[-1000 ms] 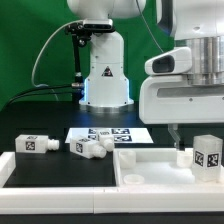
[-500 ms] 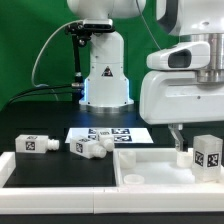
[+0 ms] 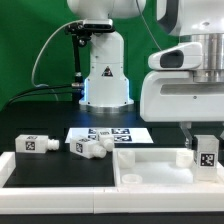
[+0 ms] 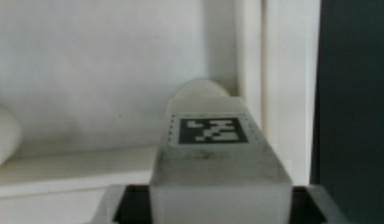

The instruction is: Assemble one leg

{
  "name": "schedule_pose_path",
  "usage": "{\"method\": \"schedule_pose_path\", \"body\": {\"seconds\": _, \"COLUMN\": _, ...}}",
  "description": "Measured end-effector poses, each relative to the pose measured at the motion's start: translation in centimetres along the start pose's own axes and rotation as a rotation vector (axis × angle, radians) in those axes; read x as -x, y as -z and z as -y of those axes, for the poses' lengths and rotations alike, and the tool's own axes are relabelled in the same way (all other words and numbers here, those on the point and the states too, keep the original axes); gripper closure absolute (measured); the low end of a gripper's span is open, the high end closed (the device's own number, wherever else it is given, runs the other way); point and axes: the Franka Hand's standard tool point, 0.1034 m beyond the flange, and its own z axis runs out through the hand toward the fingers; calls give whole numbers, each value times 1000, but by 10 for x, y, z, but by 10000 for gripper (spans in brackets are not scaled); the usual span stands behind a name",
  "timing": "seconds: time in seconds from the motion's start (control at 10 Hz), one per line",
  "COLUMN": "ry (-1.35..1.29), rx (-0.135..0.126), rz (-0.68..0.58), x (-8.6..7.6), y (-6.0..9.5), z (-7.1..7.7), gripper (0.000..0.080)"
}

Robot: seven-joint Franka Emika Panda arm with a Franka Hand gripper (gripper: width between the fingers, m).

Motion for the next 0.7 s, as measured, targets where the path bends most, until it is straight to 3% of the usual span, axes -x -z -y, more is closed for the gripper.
{"method": "schedule_pose_path", "body": {"seconds": 0.5, "ry": -702, "rx": -6, "rz": 7, "x": 1, "y": -1, "z": -1, "gripper": 514}}
{"method": "schedule_pose_path", "body": {"seconds": 0.7, "ry": -1083, "rx": -33, "rz": 36, "x": 1, "y": -2, "z": -1, "gripper": 514}}
